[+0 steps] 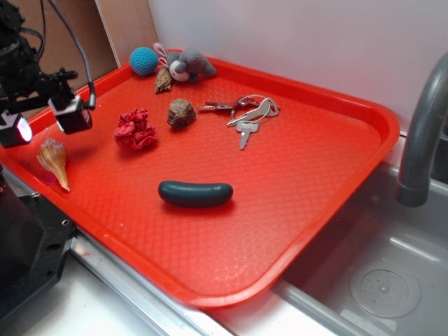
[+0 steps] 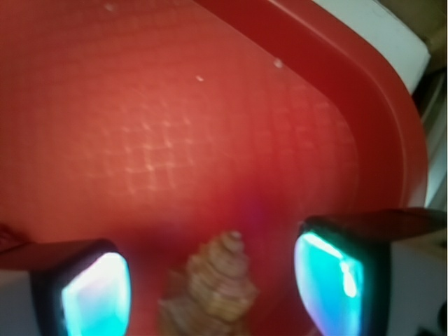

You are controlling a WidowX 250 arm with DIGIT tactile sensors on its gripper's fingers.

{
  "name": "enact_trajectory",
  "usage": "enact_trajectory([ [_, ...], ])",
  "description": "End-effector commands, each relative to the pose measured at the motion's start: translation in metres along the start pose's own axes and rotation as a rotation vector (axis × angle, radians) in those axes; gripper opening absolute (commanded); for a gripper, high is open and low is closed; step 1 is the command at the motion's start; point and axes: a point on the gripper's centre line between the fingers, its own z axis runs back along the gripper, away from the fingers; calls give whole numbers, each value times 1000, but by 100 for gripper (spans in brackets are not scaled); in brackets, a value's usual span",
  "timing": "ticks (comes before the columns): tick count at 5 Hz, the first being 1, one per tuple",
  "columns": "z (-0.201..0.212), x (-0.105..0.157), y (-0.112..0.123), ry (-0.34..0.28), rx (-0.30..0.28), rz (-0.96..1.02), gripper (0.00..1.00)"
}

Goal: Grab the shell.

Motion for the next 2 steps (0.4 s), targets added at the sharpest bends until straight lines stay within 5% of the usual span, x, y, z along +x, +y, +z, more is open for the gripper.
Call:
enact_trajectory([
  [1,-22,-18,9,6,88,-37,100],
  [2,-33,-25,5,21,114,-41,77],
])
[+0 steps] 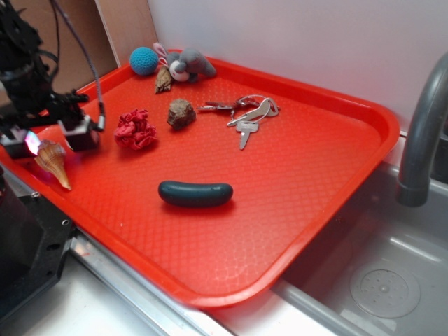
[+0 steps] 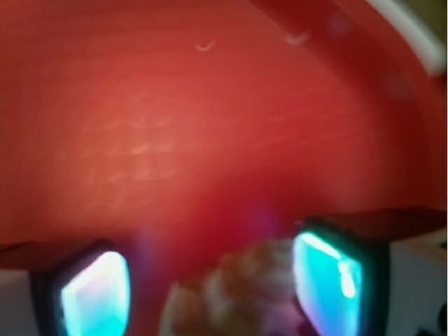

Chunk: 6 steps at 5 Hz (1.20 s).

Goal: Grab the shell.

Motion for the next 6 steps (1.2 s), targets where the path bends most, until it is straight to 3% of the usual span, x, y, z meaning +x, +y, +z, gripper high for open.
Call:
enact_trajectory([
  [1,-11,-15,0,45,30,46,0],
  [2,3,-17,-7,54,14,55,0],
  [3,40,-12,-26,14,21,-53,0],
  [4,91,-14,-83,-79,41,-284,0],
  [5,143,-46,-119,-158,6,-484,0],
  [6,189,-57,-125,-158,-5,-588,0],
])
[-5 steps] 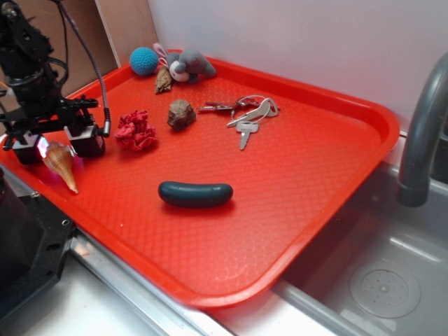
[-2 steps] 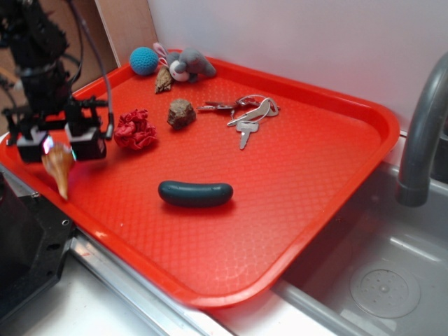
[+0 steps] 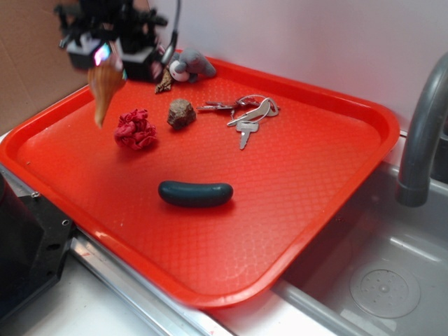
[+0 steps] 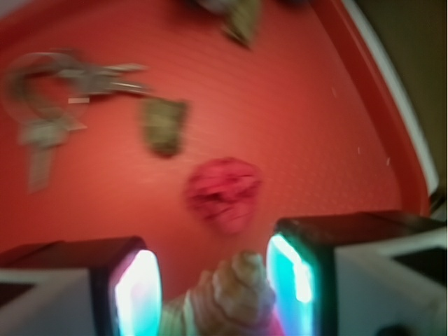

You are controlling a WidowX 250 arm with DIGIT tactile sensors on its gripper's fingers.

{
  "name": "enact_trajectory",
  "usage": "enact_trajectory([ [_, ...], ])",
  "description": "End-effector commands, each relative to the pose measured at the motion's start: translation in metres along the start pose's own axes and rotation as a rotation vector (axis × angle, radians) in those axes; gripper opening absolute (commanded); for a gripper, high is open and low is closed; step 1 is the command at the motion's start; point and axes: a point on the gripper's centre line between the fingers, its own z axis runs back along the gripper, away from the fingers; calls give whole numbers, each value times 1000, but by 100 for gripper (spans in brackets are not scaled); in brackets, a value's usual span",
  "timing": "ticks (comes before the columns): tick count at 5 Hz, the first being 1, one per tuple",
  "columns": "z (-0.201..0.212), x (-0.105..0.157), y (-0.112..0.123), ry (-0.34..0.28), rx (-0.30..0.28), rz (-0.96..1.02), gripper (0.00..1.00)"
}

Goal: Grab the shell.

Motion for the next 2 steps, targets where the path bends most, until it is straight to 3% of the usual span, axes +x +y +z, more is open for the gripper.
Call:
enact_trajectory([
  [1,65,-4,5,-50,-36,-89,0],
  [2,63,4,10,-37,-29,-24,0],
])
